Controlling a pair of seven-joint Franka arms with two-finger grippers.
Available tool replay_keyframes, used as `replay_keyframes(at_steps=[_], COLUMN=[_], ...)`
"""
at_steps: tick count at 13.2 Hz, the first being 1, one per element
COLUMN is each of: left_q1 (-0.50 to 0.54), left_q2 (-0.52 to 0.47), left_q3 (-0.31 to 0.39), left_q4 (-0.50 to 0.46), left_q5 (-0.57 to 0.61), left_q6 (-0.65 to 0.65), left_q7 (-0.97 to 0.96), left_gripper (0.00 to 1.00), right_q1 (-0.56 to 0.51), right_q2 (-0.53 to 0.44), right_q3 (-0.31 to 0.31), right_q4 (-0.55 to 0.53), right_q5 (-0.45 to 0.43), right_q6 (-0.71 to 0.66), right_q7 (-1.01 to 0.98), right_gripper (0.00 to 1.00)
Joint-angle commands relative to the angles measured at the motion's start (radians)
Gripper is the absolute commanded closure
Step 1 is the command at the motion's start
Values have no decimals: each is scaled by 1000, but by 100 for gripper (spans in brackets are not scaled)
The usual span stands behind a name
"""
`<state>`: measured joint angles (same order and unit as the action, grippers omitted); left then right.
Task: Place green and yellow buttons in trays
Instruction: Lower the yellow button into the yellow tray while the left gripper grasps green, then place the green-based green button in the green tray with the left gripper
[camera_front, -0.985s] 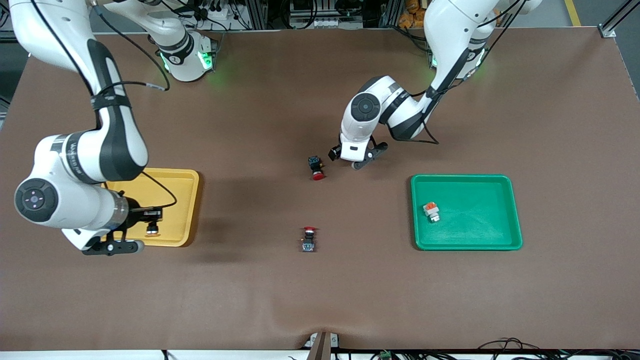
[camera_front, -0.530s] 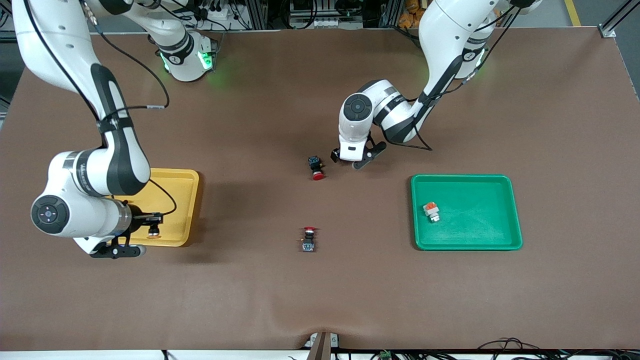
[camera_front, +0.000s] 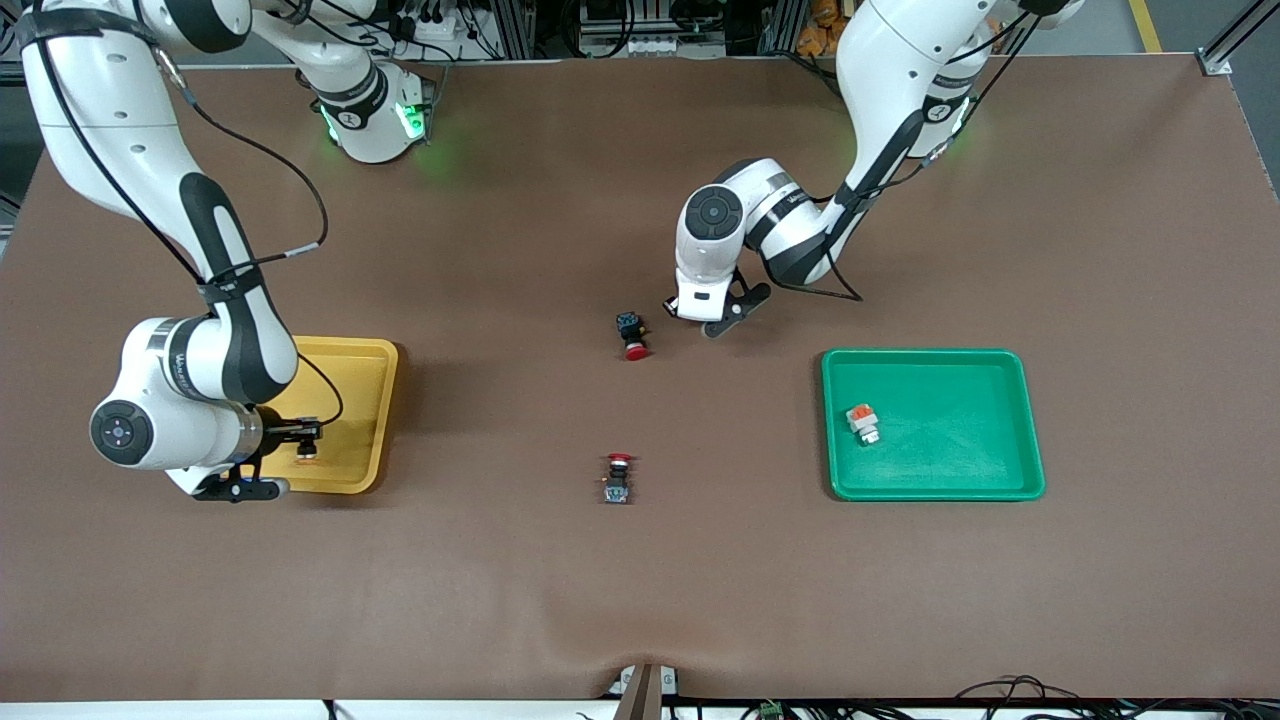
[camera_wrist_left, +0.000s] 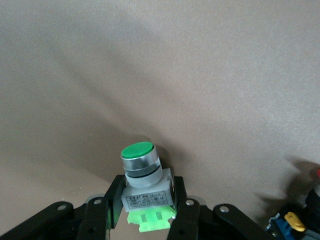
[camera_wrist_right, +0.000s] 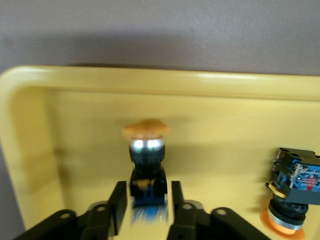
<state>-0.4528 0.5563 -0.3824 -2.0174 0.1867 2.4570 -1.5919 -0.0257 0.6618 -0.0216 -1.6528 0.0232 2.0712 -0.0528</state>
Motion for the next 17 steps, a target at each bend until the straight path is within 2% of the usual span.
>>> replay_keyframes(at_steps=[1,4,8,12,15,17], left_q1=[14,89,209,367,492,540], left_q2=[-26,-65,-104,-154,-154,-139], left_q3=[8,7,8,3,5,8], left_q4=[23,72,108,111,129,131], left_q5=[25,25,25,25,25,27], left_q6=[-29,-122,-179,-194,-220,-217], left_q7=[26,166,393,685,918,1006], left_gripper=[100,100,100,100,100,100], right_q1=[-19,-14,-16,-19,-22,-23], right_q2=[-16,-63,-223,-361,-482,-575], right_q3=[17,17,20,20,20,20], right_q4=[-9,1,1,-4,-10,-74], right_q5=[4,4,3,4,4,4], right_q6=[-6,-60,-189,-324,-431,-438], right_q7=[-12,-13,-45,-78,-78,-78], right_gripper=[0,0,0,0,0,0])
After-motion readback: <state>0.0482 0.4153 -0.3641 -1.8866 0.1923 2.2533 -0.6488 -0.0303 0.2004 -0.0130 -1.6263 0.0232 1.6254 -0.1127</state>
